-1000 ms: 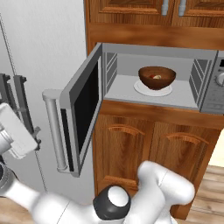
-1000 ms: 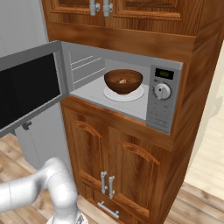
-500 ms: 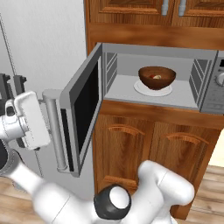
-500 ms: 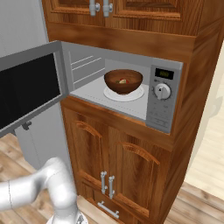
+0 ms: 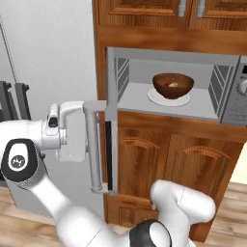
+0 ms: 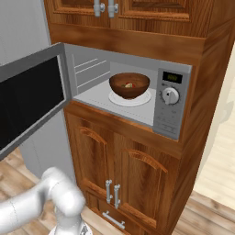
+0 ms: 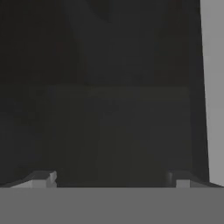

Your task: Place the bowl containing the bell pepper and mushroom in the microwave. Close the microwave door and press the start button to microwave the meal.

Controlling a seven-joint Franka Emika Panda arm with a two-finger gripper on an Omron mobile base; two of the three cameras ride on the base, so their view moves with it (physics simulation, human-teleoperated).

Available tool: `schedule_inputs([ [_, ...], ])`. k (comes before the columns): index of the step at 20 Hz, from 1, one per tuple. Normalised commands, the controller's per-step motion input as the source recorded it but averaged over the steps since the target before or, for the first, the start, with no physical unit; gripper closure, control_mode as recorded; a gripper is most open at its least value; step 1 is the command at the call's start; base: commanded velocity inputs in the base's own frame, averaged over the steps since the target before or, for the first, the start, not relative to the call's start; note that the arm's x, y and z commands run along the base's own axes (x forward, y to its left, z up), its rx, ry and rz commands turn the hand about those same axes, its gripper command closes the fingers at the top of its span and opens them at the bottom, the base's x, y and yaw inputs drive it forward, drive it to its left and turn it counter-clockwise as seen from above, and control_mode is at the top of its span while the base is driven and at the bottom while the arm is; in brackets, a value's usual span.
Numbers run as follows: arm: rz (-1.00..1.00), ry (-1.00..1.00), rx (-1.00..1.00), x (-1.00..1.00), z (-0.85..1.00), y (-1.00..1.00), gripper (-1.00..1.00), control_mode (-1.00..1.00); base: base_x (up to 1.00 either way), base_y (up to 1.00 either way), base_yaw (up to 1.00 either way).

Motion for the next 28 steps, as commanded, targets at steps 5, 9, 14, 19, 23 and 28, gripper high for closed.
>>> schedule_inputs([
  [5,0.0,-0.11,0.23,-0.36,0.2,-1.0,-1.0,-1.0,0.0,0.0,0.0],
  [9,0.0,-0.06,0.25,-0.11,0.14,-1.0,-1.0,-1.0,0.0,0.0,0.0],
  [14,0.01,-0.01,0.27,0.0,0.12,-1.0,-1.0,-1.0,0.0,0.0,0.0],
  [19,0.11,0.0,0.28,0.2,0.02,-1.0,-1.0,-1.0,0.0,0.0,0.0],
  [23,0.19,0.0,0.22,0.7,0.0,-1.0,-1.0,-1.0,0.0,0.0,0.0],
  [28,0.24,0.0,0.07,0.99,0.0,-0.78,-1.0,-1.0,0.0,0.0,0.0],
])
